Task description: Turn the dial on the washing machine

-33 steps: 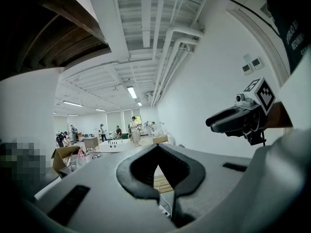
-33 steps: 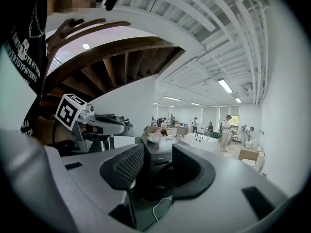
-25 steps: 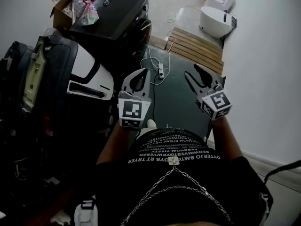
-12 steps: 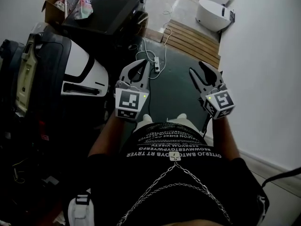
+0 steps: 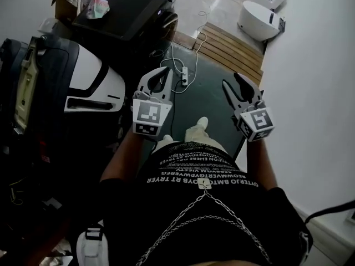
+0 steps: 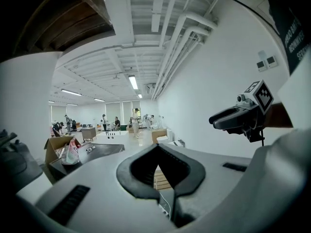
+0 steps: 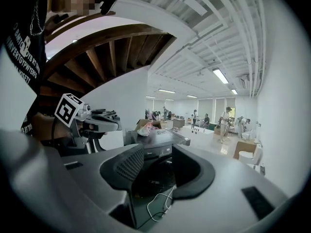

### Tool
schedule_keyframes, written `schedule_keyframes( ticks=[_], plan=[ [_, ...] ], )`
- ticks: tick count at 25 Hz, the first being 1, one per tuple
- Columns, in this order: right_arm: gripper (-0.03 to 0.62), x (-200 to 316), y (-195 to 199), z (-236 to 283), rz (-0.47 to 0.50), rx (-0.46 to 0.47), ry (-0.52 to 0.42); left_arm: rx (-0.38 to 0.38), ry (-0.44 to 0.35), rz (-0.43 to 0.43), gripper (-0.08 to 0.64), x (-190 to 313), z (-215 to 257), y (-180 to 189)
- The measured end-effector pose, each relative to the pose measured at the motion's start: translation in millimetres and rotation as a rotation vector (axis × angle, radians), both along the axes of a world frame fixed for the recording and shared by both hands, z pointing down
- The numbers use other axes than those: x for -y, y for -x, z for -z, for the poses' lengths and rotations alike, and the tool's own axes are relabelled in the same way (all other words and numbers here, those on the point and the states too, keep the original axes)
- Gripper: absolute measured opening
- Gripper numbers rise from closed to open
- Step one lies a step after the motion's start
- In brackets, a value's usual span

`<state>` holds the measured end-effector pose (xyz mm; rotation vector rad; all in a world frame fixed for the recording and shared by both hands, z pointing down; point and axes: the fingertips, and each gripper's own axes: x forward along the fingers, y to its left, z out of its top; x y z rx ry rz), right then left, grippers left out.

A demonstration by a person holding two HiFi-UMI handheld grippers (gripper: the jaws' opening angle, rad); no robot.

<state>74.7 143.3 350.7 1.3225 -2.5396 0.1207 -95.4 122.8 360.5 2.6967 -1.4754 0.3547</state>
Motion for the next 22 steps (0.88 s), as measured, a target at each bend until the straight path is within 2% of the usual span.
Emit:
schedule_keyframes(
  ticks=[3,5,7,11,15,22],
  plan=[
    [0.160,30,-20,12,-0.011,-0.017,-0.005,0.004,-0.037,0.008,0.005,17,12,-22],
    [0.160,49,-34,10,-0.001,0.005,-0.005,0.019,-0.056,0.026,0.005,30,18,-35],
    [0.160,64,-47,8,0.018,0.024,-0.012,0.014,-0.049,0.052,0.005,46,20,-48],
    [0.155,88,-79,-4,0.047,0.051,0.004,-0.052,-0.009,0.093,0.005,74,15,-78],
    [0.153,105,-103,-8,0.110,0.068,0.002,-0.060,-0.019,0.119,0.005,97,21,-111],
    [0.152,137,-159,-6,0.138,0.090,-0.005,-0.055,-0.030,0.167,0.005,128,29,-157]
  ],
)
